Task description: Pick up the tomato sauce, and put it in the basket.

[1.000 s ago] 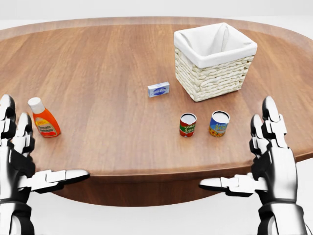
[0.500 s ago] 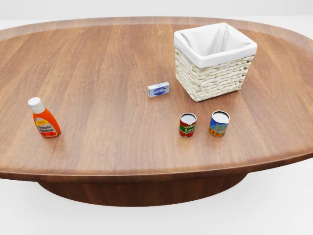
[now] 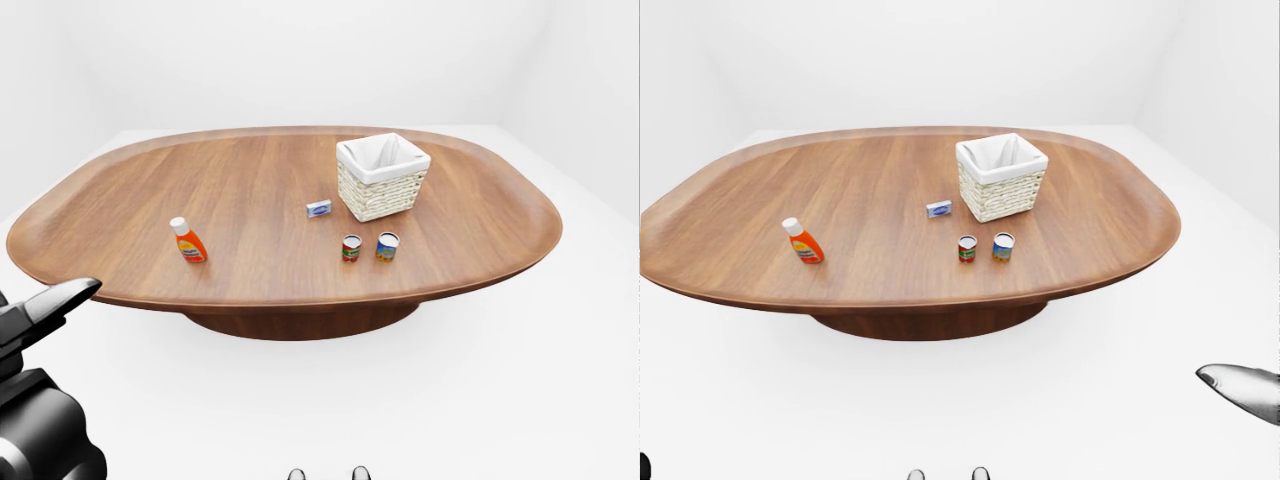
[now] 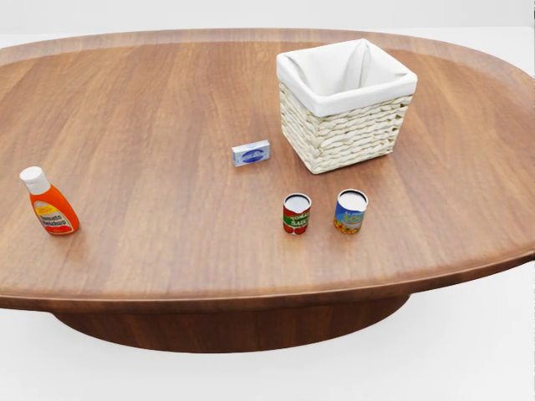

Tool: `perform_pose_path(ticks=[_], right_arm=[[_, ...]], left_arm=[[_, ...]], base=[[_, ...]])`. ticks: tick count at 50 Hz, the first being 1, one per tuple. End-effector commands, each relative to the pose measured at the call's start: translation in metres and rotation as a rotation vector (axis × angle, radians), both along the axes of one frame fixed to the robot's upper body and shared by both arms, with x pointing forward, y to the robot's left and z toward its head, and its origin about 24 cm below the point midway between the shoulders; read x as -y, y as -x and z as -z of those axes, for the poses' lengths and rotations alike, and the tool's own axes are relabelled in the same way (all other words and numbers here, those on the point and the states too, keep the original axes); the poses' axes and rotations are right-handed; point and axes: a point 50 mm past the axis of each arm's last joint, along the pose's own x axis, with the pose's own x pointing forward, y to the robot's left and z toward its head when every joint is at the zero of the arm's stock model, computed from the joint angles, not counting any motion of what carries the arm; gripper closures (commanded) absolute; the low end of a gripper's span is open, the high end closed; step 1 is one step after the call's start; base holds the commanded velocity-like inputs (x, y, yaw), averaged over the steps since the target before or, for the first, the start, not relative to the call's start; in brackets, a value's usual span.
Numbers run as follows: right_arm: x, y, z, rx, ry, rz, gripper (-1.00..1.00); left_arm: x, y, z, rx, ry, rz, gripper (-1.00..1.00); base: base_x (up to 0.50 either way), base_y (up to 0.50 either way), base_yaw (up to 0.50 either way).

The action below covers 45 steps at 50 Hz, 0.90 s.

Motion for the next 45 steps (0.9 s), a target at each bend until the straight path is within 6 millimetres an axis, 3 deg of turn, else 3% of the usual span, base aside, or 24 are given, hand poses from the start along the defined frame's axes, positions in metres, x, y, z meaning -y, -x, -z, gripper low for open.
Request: perform_pose_path(ticks=[1, 45], right_arm=[[-0.0025, -0.0007, 0.0028, -0.009, 0.012, -0.004, -1.00], [-0.0028, -0.0015, 0.0026, -0.010, -0.012, -0.043, -1.00]], left_arm=[[0.0014, -0.0020, 0.0014, -0.008, 0.000, 0.012, -1.00], [0.0063, -0.0035, 0.0001, 0.000, -0.006, 0.025, -1.00]], base=[[0.00, -0.23, 0.00], [0.00, -0.26, 0.00]])
